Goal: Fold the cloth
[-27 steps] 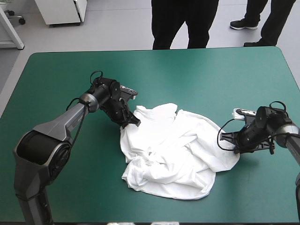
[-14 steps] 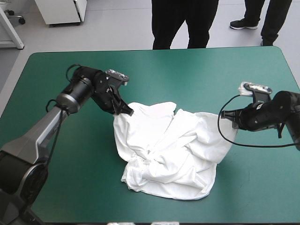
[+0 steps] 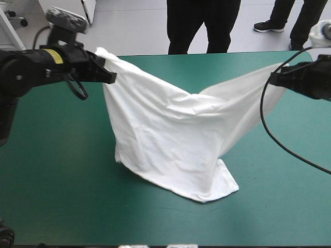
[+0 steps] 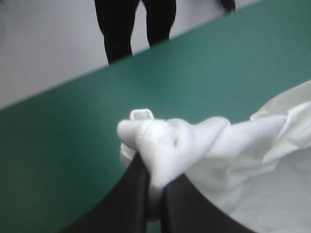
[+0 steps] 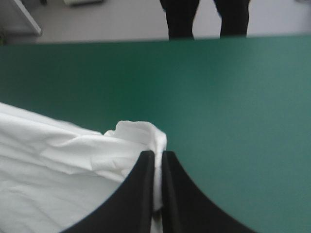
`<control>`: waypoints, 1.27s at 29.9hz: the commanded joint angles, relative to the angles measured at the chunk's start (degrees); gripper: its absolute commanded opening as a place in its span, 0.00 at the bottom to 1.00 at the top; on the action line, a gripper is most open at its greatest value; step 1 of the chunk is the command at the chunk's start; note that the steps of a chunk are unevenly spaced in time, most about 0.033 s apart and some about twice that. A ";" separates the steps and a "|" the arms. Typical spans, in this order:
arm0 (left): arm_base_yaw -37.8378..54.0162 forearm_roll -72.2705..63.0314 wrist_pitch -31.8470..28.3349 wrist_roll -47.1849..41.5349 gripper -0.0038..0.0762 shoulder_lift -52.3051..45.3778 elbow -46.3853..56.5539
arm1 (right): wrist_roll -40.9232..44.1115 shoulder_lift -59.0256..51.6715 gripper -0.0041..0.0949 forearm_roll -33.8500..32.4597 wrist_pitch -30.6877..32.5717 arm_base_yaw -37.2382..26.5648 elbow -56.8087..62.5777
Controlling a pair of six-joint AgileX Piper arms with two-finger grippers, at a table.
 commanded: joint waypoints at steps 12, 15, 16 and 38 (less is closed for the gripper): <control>-0.05 -13.79 -6.32 -0.86 0.04 -4.38 -35.03 | -2.03 -1.50 0.02 6.65 -1.93 0.17 -31.42; -0.05 -15.99 -7.79 -0.64 0.04 -4.62 -37.06 | -1.92 -1.50 0.02 6.90 -1.95 0.17 -35.04; -0.05 -16.09 -7.88 -0.29 0.04 -4.62 -37.28 | -1.80 -1.50 0.02 6.90 -1.84 0.17 -35.67; -0.05 -3.91 -9.45 0.65 0.04 -2.89 14.40 | -0.66 -1.33 0.02 3.09 -10.99 0.07 9.33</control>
